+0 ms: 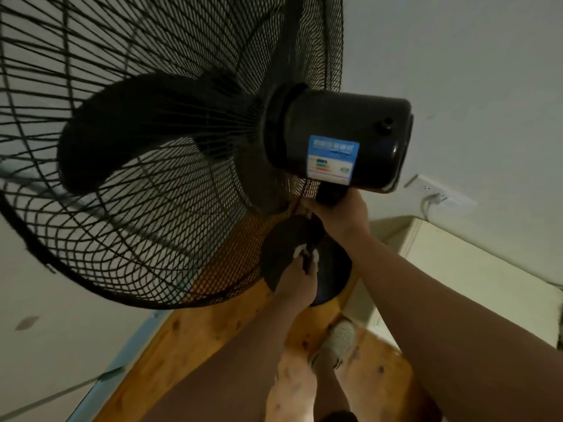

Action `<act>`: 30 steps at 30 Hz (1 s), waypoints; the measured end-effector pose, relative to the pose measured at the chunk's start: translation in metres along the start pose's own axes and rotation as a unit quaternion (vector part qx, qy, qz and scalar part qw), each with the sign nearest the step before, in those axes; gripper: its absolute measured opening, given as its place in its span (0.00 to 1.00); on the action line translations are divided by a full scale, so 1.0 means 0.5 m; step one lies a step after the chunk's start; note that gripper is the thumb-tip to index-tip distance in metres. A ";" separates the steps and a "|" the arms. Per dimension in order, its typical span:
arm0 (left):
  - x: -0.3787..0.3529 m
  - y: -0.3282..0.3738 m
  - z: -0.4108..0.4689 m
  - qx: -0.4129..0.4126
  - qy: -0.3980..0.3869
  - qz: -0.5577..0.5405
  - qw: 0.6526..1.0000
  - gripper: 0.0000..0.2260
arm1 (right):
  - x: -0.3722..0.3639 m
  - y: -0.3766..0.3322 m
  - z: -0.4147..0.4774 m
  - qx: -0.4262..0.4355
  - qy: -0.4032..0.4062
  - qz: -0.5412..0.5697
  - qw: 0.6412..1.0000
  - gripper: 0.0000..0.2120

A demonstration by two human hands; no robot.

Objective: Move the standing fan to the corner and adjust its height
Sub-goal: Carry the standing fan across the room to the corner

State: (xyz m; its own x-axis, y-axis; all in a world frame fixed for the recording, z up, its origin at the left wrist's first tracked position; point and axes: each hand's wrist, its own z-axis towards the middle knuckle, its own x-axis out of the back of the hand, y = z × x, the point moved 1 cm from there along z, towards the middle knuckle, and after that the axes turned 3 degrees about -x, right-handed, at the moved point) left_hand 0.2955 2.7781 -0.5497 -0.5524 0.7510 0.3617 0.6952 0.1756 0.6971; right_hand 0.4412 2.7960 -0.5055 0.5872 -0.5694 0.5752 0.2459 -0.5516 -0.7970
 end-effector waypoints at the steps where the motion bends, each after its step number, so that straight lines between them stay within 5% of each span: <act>1: 0.005 -0.010 -0.010 0.004 -0.015 -0.012 1.000 0.17 | 0.002 0.000 0.000 -0.011 0.000 -0.008 1.000 0.28; 9: 0.040 -0.092 -0.070 0.029 -0.045 0.082 0.995 0.20 | -0.021 -0.025 -0.005 -0.112 0.054 0.036 0.992 0.24; 13: 0.045 -0.106 -0.094 0.082 -0.020 0.050 0.995 0.19 | -0.035 -0.028 -0.002 -0.128 0.072 0.072 0.987 0.30; 22: 0.041 -0.105 -0.121 0.106 0.030 0.046 0.993 0.23 | 0.001 -0.016 0.012 -0.138 0.014 0.035 0.990 0.31; 26: 0.045 -0.124 -0.119 0.068 0.076 0.119 0.988 0.18 | 0.016 -0.011 0.007 -0.125 -0.009 0.035 0.992 0.24; 30: 0.032 -0.130 -0.118 0.104 0.038 0.111 0.988 0.19 | 0.028 0.005 0.004 -0.100 -0.046 0.019 0.994 0.21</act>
State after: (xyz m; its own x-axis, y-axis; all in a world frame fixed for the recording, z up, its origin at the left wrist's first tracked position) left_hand 0.2143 2.7412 -0.5526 -0.4032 0.7375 0.5418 0.8781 0.1451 0.4560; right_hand 0.4519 2.7877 -0.4998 0.6636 -0.5388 0.5189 0.0701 -0.6459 -0.7602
